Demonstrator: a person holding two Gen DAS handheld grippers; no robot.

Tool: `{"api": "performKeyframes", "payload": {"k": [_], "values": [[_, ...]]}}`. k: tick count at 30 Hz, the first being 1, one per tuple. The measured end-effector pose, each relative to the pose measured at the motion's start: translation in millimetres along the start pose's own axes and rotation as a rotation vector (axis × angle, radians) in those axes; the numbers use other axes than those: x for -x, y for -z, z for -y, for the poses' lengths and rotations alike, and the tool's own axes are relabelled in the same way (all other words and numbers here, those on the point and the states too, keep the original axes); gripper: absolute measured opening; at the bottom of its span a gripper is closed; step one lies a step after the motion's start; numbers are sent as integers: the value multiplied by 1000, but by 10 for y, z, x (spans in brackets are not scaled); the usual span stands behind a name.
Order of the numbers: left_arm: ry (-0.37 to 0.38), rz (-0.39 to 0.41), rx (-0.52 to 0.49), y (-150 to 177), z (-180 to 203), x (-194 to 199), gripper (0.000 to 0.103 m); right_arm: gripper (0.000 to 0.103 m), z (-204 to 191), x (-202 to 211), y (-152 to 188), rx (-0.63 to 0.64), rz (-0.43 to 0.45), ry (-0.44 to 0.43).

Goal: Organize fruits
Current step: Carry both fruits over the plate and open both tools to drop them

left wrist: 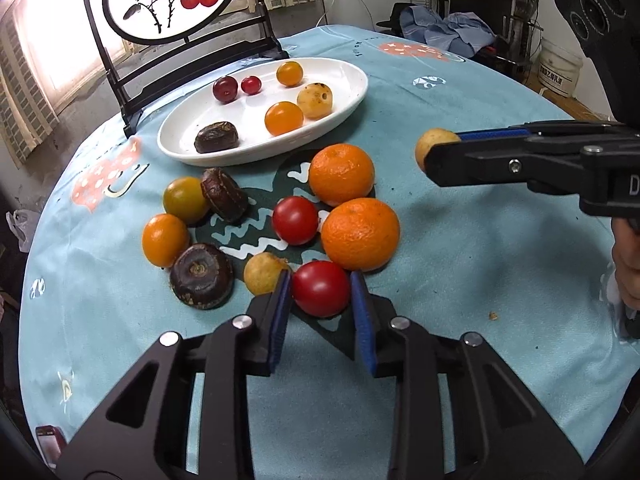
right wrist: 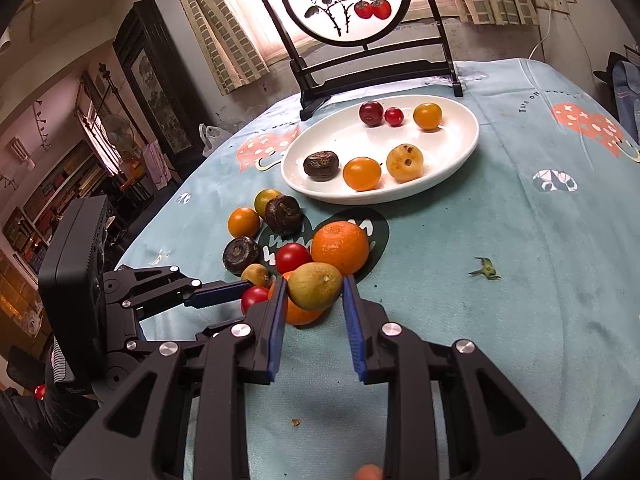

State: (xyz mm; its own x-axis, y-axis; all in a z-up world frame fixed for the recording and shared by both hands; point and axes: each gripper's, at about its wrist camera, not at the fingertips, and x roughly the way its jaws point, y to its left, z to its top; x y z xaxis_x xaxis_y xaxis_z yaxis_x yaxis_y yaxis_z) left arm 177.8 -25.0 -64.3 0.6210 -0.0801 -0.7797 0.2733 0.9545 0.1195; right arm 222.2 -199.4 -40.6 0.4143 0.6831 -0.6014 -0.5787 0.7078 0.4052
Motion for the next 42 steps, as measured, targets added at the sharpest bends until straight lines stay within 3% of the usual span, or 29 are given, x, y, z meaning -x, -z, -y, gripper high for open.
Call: {"api": "performKeyframes", "payload": {"k": [8,15,19,25,35,37,38,39,42], "values": [[74,52,99,2,-167,202,30,28,37,-14,-9,-23,-3,-30],[104,143,191,-444,-547,367,30,28,37,-28,-386,1,56,26],[108,154,271,-777,-788,193,30,28,74,-131,-656,9,105,74],[45,142,321,-1253,-1044,-253,30,28,249,-455,-1010,-1,140,144],[-2,43,390,-1487,-1315,-905,32,29,547,-1032,-1298,-46,63,178],[-18,46,385,-1487,-1309,-894,54,33,551,-1065,-1316,-52,50,171],[-35,56,378,-1486,-1293,-851,80,34,543,-1061,-1325,-55,52,164],[-60,75,376,-1476,-1280,-787,88,37,521,-1043,-1319,-55,51,159],[-85,124,364,-1437,-1248,-546,90,50,420,-918,-1325,-51,68,204]]}}
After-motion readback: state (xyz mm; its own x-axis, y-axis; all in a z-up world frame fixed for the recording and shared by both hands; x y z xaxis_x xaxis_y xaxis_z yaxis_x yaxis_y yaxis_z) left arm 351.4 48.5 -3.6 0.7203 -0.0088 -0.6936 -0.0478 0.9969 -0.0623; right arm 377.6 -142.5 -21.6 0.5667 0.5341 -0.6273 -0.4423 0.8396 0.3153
